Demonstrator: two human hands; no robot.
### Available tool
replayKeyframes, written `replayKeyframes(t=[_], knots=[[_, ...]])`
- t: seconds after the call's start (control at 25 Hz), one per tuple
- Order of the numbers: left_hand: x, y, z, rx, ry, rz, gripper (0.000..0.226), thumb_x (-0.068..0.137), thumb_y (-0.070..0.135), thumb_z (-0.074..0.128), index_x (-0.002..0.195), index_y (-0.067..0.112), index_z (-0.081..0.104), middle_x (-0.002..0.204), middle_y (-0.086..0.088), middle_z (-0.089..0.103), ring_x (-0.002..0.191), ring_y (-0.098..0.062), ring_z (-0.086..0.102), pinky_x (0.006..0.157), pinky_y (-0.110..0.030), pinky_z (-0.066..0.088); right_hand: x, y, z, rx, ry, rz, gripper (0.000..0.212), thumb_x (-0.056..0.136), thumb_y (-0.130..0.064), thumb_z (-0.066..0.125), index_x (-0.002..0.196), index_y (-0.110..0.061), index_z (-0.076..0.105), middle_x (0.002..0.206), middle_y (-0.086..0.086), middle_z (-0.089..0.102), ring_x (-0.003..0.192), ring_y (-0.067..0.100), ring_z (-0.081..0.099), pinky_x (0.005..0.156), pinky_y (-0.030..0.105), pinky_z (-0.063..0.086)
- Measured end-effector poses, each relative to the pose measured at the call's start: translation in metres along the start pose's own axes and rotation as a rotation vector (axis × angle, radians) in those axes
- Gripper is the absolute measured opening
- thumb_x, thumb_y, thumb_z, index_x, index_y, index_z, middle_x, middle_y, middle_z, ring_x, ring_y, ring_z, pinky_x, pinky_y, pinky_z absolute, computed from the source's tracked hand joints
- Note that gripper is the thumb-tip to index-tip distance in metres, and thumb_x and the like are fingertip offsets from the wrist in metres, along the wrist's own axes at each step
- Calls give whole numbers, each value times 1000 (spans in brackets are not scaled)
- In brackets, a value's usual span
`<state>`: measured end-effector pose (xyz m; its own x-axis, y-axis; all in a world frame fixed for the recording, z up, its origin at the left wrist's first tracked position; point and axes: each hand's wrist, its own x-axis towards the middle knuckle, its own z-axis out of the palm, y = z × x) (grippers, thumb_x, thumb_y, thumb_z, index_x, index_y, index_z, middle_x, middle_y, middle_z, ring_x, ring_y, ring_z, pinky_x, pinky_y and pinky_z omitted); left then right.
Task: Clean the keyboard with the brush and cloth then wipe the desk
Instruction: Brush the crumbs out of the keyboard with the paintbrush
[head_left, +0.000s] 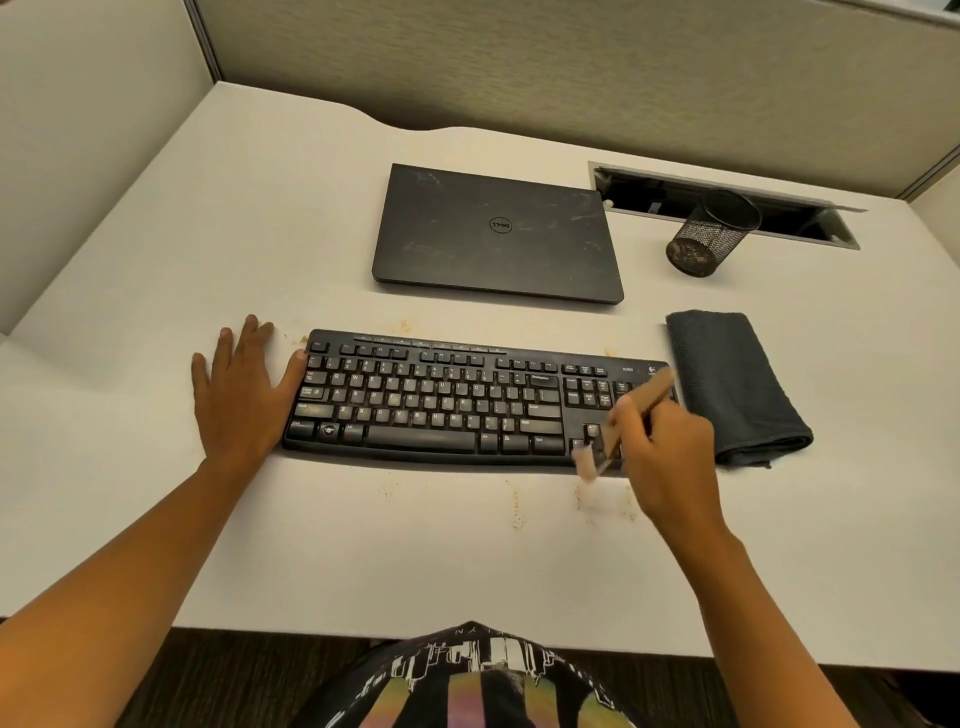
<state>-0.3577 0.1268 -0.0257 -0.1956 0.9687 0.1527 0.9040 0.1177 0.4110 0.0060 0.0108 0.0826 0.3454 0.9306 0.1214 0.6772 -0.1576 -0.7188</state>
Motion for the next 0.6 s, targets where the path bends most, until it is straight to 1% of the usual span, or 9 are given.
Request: replayKeyframes(t=[0.08,0.16,0.24,0.32,0.4,0.44,0.52,0.56,0.6], knots=[[0,0,0,3,-1,4,56,100,52,37,144,18,40,158,-1,30,149,-23,18,120,-47,6,15,2,-1,-10,88,9,40,100,-23,48,68,1,57,58,11,58,54,28,57,53,43,48],[0,0,0,0,0,2,56,100,52,37,144,18,40,158,-1,30,149,-24,18,120,-47,6,26,4,6,-24,116,-24,34,99,-23,51,71,-5,59,61,6,59,57,23,59,55,36,50],[-1,0,0,-2,1,1,57,100,52,37,145,18,40,158,0,30,149,-23,18,120,-46,5,36,3,17,10,121,-79,23,98,-19,53,80,-11,64,64,-2,61,59,15,62,55,23,52],[-1,1,0,-4,2,-1,57,100,52,37,145,18,40,159,0,30,149,-23,18,120,-46,5,52,1,23,79,139,-104,18,97,-17,55,88,-12,69,69,-2,66,63,8,66,53,12,51],[-1,1,-1,0,1,-2,57,100,53,37,145,18,40,159,0,30,149,-23,18,120,-46,5,63,-4,21,110,162,-109,19,95,-13,56,82,-13,70,70,1,69,60,7,67,51,14,53],[-1,0,-1,0,2,-2,57,100,53,37,145,18,40,159,0,30,149,-23,18,120,-46,5,63,-4,19,88,165,-136,21,94,-10,57,77,-11,69,66,-1,67,57,7,66,49,15,53],[-1,0,-1,-5,0,-2,57,100,53,37,146,19,39,159,0,29,149,-23,18,120,-46,5,54,-4,18,16,138,-228,23,91,-5,59,69,-7,68,59,-10,60,56,-2,62,48,9,47],[-1,0,-1,-6,0,-2,57,100,53,37,146,19,39,159,0,29,149,-23,18,120,-46,5,47,-4,20,-5,126,-273,22,89,-3,60,69,-5,69,59,-14,58,57,-6,60,49,5,44],[-1,0,0,-6,0,-1,57,100,52,37,146,19,39,159,0,29,149,-23,18,120,-46,5,42,-1,24,-27,132,-311,19,89,-2,61,73,-4,71,62,-14,59,56,-7,59,51,3,42]])
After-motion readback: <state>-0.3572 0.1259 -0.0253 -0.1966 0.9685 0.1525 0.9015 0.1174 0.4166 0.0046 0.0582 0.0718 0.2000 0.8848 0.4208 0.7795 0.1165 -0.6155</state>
